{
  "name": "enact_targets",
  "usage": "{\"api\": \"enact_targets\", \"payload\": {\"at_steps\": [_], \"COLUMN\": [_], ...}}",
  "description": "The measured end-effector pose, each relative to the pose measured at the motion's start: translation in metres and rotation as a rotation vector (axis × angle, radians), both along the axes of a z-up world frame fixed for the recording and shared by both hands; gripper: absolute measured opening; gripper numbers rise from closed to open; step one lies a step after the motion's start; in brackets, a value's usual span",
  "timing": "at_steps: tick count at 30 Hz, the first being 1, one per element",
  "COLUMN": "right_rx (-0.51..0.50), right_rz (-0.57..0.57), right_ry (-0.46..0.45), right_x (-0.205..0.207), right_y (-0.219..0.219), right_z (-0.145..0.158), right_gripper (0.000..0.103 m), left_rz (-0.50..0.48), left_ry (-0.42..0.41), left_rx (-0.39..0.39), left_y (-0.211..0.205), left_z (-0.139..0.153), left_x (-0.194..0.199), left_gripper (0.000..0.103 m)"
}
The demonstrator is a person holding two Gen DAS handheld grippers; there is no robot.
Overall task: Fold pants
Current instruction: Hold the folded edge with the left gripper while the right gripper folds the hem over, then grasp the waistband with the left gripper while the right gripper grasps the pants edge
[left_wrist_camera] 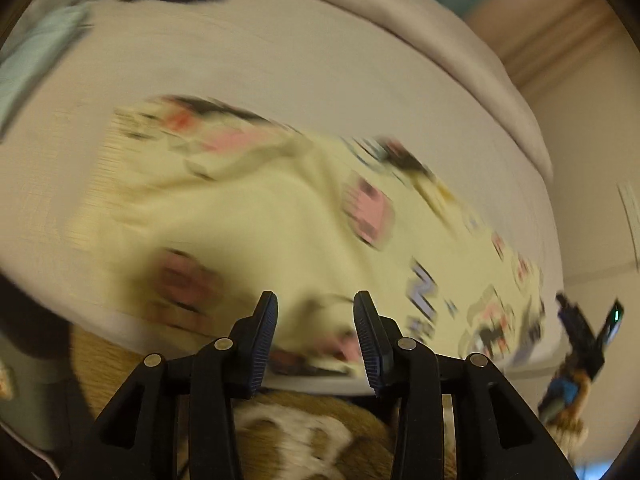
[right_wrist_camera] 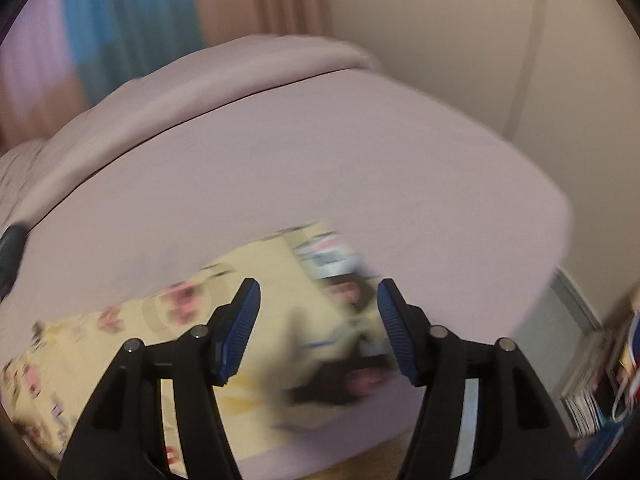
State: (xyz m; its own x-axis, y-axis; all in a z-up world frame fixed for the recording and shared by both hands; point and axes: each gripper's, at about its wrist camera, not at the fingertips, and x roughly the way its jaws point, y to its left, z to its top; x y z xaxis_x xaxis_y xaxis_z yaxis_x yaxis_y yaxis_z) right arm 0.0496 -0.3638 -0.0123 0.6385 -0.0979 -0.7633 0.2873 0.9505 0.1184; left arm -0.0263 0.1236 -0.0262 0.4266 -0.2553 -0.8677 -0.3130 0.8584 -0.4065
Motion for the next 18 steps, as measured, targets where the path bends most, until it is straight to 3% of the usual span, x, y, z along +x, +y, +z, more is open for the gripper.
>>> {"api": "enact_targets", "payload": {"at_steps": [4,8,12,16,18], "right_rx": [0.053,0.155,0.278,0.301,0.277], "right_rz": [0.224,0.478,0.72,0.885,0.931], "right_ry": [0.066,0.135,0.197,0.225,0.239], "right_x": [0.01,0.022,0.02,-0.011,-0.017], "right_y": [0.075,0.156,0.241,0.3,0.318], "right_z": [-0.015,-0.033,-0.042,-0.048,-0.052], "right_gripper": [0.06,0.06,0.06,0.058,0.058], "left_rz": [0.142,0.214,0.212,0.175,0.135], "left_ry": [-0.016,-0.004,-0.012,0.006,-0.036], "left_rx": [0.034,0.104,0.064,0.061,0.029], "left_y": [0.059,0.107,0.132,0.14,0.136], "left_z": [0.005,-0.001,-0.017,-0.026,-0.024], "left_x": [-0.016,-0.015,0.0,0.014,0.019], "left_gripper": [0.038,0.038,0.038,0.038,0.038]}}
